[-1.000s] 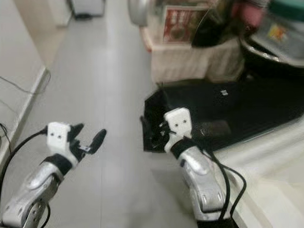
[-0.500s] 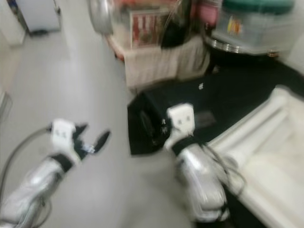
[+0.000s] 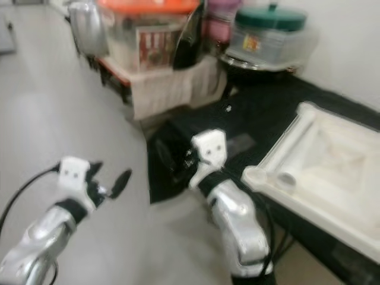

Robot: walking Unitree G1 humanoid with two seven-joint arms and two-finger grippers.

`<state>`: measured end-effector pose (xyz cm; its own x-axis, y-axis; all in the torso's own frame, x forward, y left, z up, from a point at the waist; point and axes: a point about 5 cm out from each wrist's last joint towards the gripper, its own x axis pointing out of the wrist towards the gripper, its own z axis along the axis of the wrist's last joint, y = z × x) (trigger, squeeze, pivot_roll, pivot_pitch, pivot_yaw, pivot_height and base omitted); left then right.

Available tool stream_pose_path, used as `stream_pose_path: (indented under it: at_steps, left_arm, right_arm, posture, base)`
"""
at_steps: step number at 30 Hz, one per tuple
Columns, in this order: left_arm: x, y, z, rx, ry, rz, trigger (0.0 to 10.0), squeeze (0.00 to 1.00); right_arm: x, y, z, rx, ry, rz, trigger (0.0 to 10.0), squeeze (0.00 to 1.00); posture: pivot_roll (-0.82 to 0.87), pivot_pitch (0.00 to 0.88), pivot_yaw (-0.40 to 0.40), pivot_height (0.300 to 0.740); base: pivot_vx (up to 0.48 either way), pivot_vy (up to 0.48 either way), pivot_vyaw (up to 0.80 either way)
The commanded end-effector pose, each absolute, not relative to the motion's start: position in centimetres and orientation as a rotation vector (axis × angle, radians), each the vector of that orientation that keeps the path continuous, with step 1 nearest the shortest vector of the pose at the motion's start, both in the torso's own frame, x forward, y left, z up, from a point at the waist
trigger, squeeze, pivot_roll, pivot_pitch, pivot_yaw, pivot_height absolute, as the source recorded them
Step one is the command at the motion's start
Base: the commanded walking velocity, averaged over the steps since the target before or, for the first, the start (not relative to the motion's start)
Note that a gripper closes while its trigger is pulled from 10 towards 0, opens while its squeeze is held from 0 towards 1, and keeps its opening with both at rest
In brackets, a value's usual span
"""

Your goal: Building children table

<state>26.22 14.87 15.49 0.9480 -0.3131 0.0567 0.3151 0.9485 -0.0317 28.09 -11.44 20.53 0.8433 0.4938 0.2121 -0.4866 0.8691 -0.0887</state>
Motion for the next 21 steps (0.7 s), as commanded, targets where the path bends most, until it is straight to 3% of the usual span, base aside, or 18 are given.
stream_pose_path:
  at_steps: [1, 11, 16, 21]
  left_arm:
    - [26.3, 14.5, 15.3, -0.046, -0.047, -0.324, 10.0, 0.0]
    - [26.7, 15.4, 16.5, -0.023, -0.088, -0.298, 10.0, 0.0]
    - [26.8, 16.4, 17.9, 0.003, -0.145, -0.299, 10.0, 0.0]
    - [27.0, 17.0, 19.3, 0.009, -0.187, -0.296, 10.0, 0.0]
  right_arm:
    - [28.2, -12.1, 20.4, -0.033, -0.216, 0.484, 10.0, 0.0]
    - [28.5, -12.1, 20.9, -0.038, -0.224, 0.473, 10.0, 0.0]
    - [28.5, -12.1, 21.4, -0.038, -0.25, 0.47, 10.0, 0.0]
    - [28.7, -12.1, 21.8, -0.043, -0.259, 0.458, 10.0, 0.0]
  posture:
    - [0.07, 0.071, -0.036, 0.74]
    - [0.07, 0.073, -0.034, 0.74]
    - [0.07, 0.075, -0.034, 0.74]
    - [0.07, 0.076, -0.034, 0.74]
  base:
    - [0.0, 0.0, -0.8]
    - [0.0, 0.0, -0.8]
    - [0.292, 0.0, -0.8]
    - [0.375, 0.0, -0.32]
